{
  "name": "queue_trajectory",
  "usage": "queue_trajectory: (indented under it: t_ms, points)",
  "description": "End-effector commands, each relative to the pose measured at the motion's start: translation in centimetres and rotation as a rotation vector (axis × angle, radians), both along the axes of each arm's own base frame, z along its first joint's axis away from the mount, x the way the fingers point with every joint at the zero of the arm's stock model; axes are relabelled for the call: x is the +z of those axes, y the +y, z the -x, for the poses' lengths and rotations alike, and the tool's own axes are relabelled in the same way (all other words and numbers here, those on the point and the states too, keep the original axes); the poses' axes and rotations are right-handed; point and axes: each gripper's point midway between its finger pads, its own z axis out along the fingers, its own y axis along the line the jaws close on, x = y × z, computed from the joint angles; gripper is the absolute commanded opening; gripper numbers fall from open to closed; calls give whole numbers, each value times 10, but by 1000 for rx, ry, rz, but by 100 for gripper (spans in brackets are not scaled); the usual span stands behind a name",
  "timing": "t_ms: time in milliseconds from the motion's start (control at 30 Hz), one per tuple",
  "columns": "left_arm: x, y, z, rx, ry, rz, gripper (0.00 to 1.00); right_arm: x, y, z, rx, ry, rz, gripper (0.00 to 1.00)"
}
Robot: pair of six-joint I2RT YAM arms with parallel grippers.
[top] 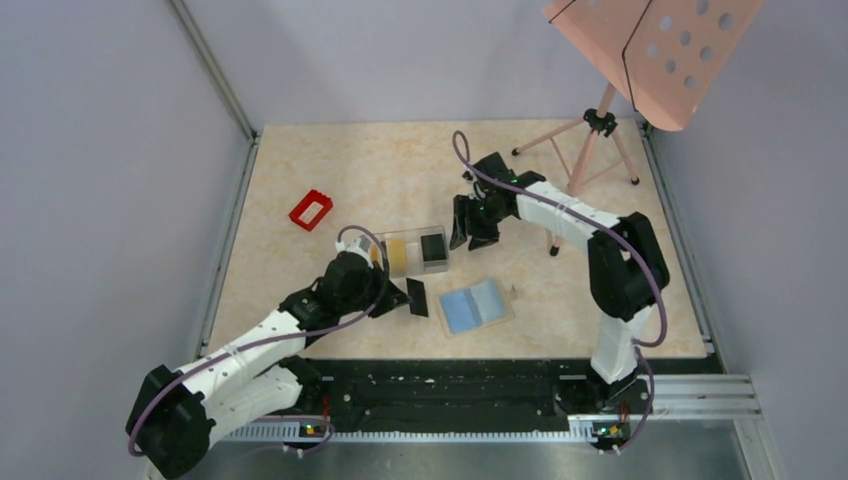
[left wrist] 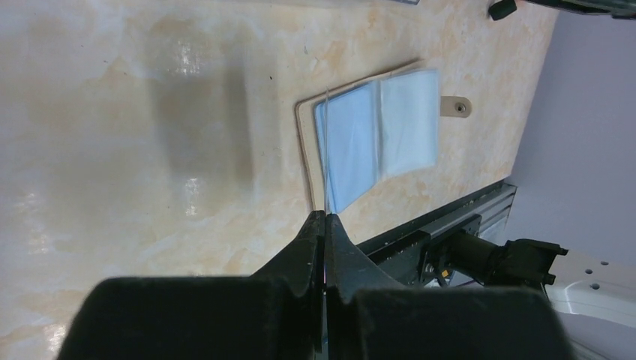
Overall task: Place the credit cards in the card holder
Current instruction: Insert the credit card into the card holder.
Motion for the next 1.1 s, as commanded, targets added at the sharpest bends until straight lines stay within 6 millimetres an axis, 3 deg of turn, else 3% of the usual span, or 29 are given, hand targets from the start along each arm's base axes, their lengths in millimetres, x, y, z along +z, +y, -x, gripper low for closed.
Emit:
queue_trajectory:
  t_ms: [0, 133, 267, 500, 733, 900, 1067]
  points:
    - [19, -23, -4, 1, -58, 185, 0, 23, -46, 7, -35, -64, -15, 52]
    - [16, -38, -1, -3, -67, 248, 0, 5, -89, 31, -65, -29, 47, 51]
    - [11, -58, 5, -23, -71, 268, 0, -18, -111, 60, -72, 32, 73, 47]
    - [10, -80, 0, -72, -74, 237, 0, -34, -104, 93, -69, 116, -18, 38]
    - [5, -88, -2, -90, -58, 242, 0, -33, -99, 114, -77, 168, -90, 23]
    - [1, -86, -2, -87, -57, 227, 0, -30, -101, 123, -84, 166, -101, 24]
    - [-6, -83, -2, -76, -52, 208, 0, -8, -101, 115, -79, 92, -115, 30]
